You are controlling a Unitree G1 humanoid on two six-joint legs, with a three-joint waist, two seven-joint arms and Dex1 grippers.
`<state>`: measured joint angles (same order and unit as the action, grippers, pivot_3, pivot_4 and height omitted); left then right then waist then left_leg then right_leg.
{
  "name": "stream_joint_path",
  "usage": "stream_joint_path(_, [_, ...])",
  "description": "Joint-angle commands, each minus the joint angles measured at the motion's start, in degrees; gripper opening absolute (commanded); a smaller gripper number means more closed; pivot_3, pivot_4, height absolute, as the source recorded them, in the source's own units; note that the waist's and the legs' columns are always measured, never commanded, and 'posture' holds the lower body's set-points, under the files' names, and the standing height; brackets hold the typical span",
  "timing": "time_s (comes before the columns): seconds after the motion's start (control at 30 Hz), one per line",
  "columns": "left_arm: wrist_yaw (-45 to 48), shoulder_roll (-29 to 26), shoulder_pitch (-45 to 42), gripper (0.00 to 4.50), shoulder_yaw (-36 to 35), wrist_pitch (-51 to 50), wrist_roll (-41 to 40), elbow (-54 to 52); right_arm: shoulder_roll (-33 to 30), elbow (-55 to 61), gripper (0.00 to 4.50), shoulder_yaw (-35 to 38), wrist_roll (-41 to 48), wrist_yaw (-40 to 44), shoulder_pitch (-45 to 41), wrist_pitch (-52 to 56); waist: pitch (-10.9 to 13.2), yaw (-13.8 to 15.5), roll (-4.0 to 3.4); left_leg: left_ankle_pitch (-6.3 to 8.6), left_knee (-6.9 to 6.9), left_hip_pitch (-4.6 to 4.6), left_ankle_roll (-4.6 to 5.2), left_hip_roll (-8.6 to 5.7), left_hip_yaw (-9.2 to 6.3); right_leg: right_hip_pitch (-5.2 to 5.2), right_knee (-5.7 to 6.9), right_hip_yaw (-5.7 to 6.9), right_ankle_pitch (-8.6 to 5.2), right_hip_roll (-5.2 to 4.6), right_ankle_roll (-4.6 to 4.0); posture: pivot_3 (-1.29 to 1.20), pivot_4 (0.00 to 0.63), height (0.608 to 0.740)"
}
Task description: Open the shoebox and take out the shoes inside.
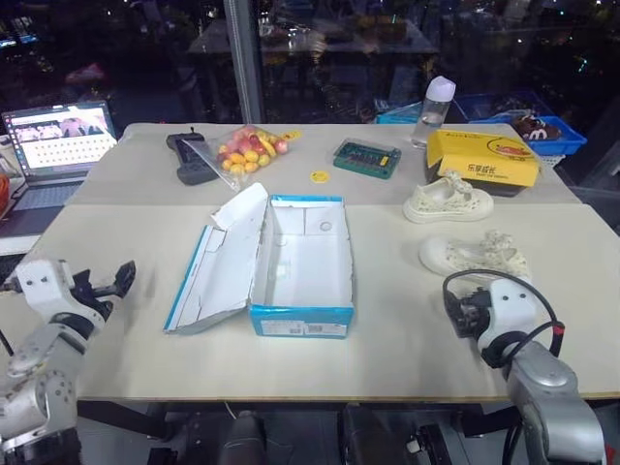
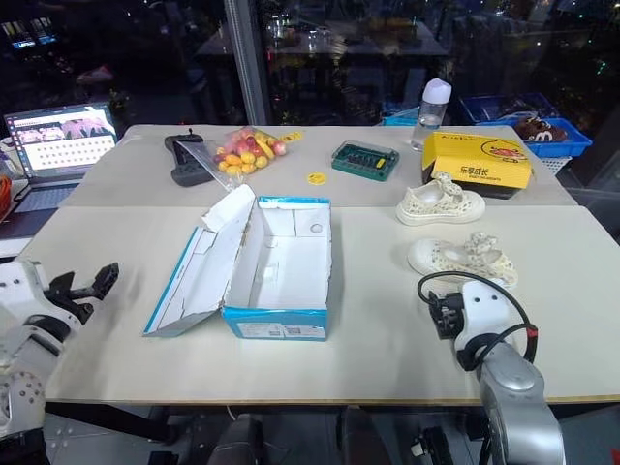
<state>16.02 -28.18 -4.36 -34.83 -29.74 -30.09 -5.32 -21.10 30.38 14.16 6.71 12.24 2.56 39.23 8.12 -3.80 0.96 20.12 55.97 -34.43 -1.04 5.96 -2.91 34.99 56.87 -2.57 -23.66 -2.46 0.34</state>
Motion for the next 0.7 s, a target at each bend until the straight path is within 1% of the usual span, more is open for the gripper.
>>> stream_joint_path(0.03, [-0.8, -0.4, -0.4, 4.5, -0.5, 2.1, 0.9, -0.5, 0.0, 0.1, 3.4, -0.5, -0.3, -0.2, -0.9, -1.8, 0.0, 0.0, -0.01, 0.0, 0.0, -0.01, 0.0, 0.0, 0.0, 0.02, 0.05, 0.0, 0.0, 0.0, 0.0, 0.0, 0.15, 0.643])
stream_joint_path(0.2, [-1.3, 0.8, -1.1, 4.5, -1.0, 4.0, 0.5, 0.3, 0.0, -0.2, 3.4, 0.0, -0.3, -0.1, 0.4, -3.2, 0.0, 0.1, -0.02, 0.0, -0.01, -0.02, 0.0, -0.01, 0.0, 0.05, 0.11, -0.01, -0.05, -0.01, 0.04, 0.0, 0.15, 0.643])
stream_joint_path(0.47, [-1.9, 0.5, -4.4, 4.5, 1.5, 6.8, 3.0, 4.3, -1.6, -4.7, 3.4, -0.3, -0.7, 1.3, -1.3, -7.3, -0.1, 0.1, 0.07, 0.0, 0.02, -0.01, 0.0, -0.03, 0.0, 0.05, 0.11, -0.01, -0.05, -0.02, 0.04, 0.0, 0.15, 0.643])
stream_joint_path(0.7, [-1.9, 1.1, -3.1, 4.5, 0.2, 9.8, 2.7, 4.5, -1.9, -7.2, 3.4, 0.3, -1.3, 1.3, -1.3, -9.5, -0.2, 0.0, 0.18, 0.0, 0.04, -0.03, 0.0, -0.03, 0.01, 0.05, 0.11, -0.04, -0.05, -0.02, 0.04, 0.0, 0.15, 0.643])
